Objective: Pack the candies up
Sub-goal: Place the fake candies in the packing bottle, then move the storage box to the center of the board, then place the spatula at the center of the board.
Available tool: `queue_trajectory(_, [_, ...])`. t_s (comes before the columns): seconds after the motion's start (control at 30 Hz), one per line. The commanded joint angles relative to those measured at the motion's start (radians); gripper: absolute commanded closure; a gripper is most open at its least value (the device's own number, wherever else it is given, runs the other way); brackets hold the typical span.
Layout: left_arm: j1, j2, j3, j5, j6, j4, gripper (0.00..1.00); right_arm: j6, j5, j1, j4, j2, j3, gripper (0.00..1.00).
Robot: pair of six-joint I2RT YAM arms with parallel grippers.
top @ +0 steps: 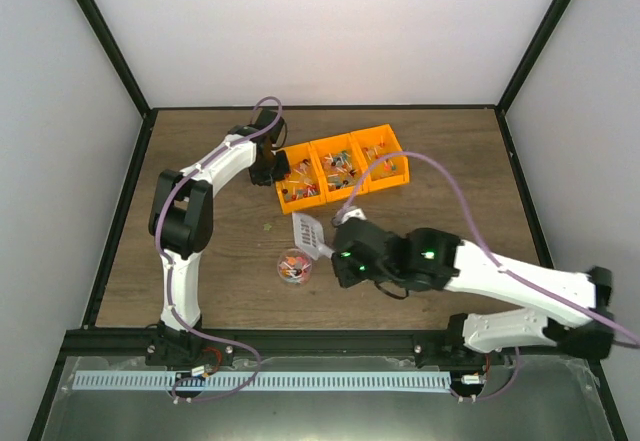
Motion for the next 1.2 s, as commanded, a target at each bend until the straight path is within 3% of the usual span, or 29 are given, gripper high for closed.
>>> queue_trajectory(0.0, [0.017,0.004,-0.041,-0.04,0.022,-0.001,0.95,0.084,-0.016,-0.124,0.118,-0.202,-0.065,0.99])
queue_trajectory(0.27, [0.015,-0.015,-0.064,-0.121,0.184,0.0,0.96,0.16,-0.268,-0.611,0.327,-0.486,-0.36,0.99])
queue_trajectory(0.57, [0.015,-0.043,-0.121,-0.129,0.269,-0.002,0.96,0.212,-0.498,-1.024,0.516,-0.464,-0.487,0.99])
queue_trajectory(0.77, [0.017,-0.056,-0.14,-0.136,0.291,-0.002,0.95,0.321,-0.795,-1.391,0.851,-0.428,-0.69,0.99])
queue_trajectory(0.93, [0.017,-0.053,-0.119,-0.155,0.303,-0.019,0.88,0.41,-0.87,-1.465,1.096,-0.239,-0.803,0.99])
queue_trajectory(1.07, [0.017,-0.065,-0.112,-0.157,0.307,-0.03,0.8,0.355,-0.842,-1.465,1.096,-0.113,-0.781,0.98])
queue_trajectory(1.17, [0.017,-0.084,-0.124,-0.157,0.308,-0.026,0.74,0.306,-0.814,-1.466,1.06,-0.075,-0.763,0.87])
